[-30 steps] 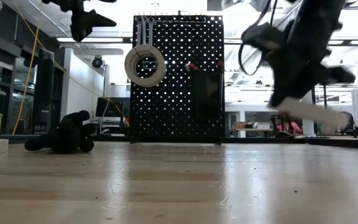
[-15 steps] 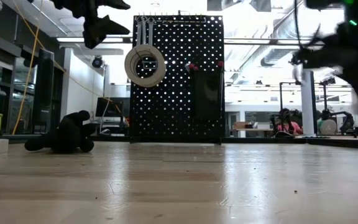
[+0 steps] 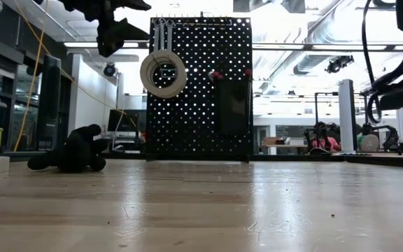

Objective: Hang tools onto peg board
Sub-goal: Hang the right tape onto the peg board

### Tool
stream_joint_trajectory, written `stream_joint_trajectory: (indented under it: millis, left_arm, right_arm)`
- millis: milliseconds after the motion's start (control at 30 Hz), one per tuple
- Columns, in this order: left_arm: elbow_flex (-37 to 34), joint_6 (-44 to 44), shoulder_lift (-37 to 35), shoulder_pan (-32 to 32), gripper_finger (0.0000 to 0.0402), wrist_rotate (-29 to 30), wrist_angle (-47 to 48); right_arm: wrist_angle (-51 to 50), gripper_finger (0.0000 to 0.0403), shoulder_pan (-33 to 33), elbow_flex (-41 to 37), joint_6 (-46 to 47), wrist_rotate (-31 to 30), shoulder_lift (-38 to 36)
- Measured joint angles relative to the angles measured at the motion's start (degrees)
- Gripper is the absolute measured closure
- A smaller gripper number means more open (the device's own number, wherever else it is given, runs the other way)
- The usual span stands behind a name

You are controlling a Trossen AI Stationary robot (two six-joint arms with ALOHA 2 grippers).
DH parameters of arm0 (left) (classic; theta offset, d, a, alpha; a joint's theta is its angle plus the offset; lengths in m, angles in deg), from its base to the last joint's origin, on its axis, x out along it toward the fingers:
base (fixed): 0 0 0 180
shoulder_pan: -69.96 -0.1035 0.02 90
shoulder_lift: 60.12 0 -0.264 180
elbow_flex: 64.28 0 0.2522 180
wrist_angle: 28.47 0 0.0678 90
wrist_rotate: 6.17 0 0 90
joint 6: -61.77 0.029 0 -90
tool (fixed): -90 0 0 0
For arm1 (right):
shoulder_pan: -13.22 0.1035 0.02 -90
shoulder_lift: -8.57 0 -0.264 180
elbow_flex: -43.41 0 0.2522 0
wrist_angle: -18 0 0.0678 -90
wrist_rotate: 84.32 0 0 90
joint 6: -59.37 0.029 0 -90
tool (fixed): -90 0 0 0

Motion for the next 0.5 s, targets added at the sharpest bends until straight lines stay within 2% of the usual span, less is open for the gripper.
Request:
stream_joint_trajectory:
  millis: [167,367,500]
  left_arm:
    - [0.0,-0.16,-0.09,-0.02,0.019,0.0,0.01]
    - [0.0,-2.24,-0.09,0.03,0.019,-0.12,0.05]
    - [0.0,-3.14,-0.09,0.57,0.019,-0.58,0.08]
  right_arm:
    - [4.65,0.036,-0.06,-2.77,-0.81,0.01,-2.6]
    - [17.46,0.036,-0.04,-8.52,-1.03,-0.3,-5.92]
    - [24.04,0.036,-0.02,-10.01,-3.71,-2.91,-7.16]
